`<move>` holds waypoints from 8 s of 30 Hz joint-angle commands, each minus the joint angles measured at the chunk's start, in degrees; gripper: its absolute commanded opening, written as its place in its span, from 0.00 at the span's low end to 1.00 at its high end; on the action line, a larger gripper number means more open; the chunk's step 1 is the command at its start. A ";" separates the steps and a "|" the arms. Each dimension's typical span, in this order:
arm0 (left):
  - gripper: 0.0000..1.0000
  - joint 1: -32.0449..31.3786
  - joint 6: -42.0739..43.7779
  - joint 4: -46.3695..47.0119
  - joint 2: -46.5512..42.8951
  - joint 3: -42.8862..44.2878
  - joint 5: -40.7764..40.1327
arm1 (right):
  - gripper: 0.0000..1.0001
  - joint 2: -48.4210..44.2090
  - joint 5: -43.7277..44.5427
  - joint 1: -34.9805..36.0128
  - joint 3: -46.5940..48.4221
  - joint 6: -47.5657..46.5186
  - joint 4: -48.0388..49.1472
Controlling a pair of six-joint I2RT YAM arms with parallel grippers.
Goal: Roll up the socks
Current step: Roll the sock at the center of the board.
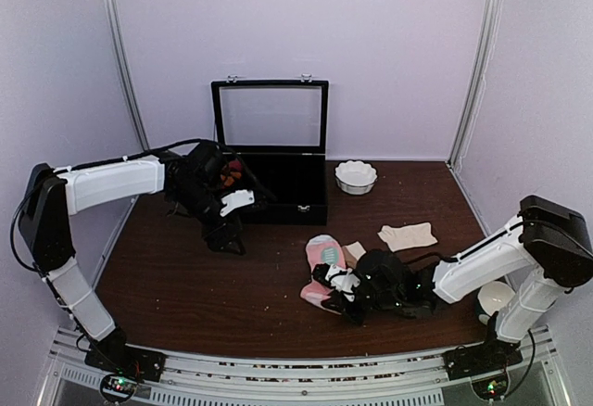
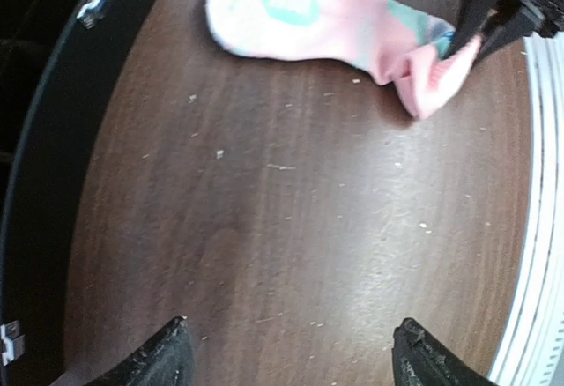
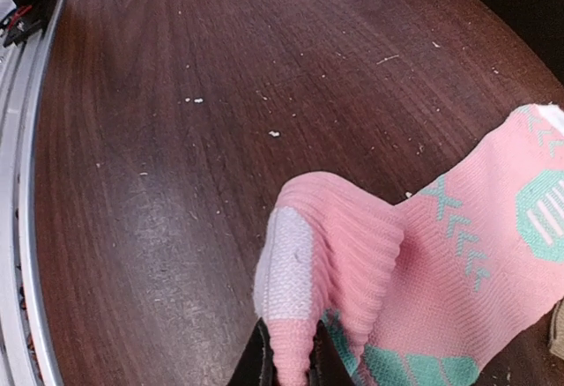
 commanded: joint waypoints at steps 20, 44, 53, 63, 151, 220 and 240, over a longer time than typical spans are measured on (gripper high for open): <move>0.74 -11.56 8.17 5.75 0.14 -8.39 6.74 | 0.00 17.56 -30.43 -5.85 15.75 22.62 6.56; 0.45 -17.70 6.03 9.84 14.65 -1.87 8.57 | 0.02 21.00 -32.01 -7.31 12.73 32.52 13.28; 0.05 -17.70 5.04 4.65 21.22 2.51 7.26 | 0.10 18.42 -30.70 -7.22 9.73 31.63 15.62; 0.00 -17.61 4.79 0.03 26.01 5.86 6.58 | 0.46 6.63 -20.53 -4.74 4.96 15.30 7.37; 0.48 -1.84 3.19 4.26 9.29 1.49 13.12 | 0.00 14.24 -10.08 3.95 18.03 -10.62 -18.52; 0.06 -13.59 1.57 -12.85 39.54 17.36 8.04 | 1.00 4.86 -19.96 -9.21 4.90 18.69 -12.63; 0.10 -8.73 0.48 -19.67 45.14 23.91 12.69 | 1.00 -7.33 38.89 14.91 6.98 1.55 -28.43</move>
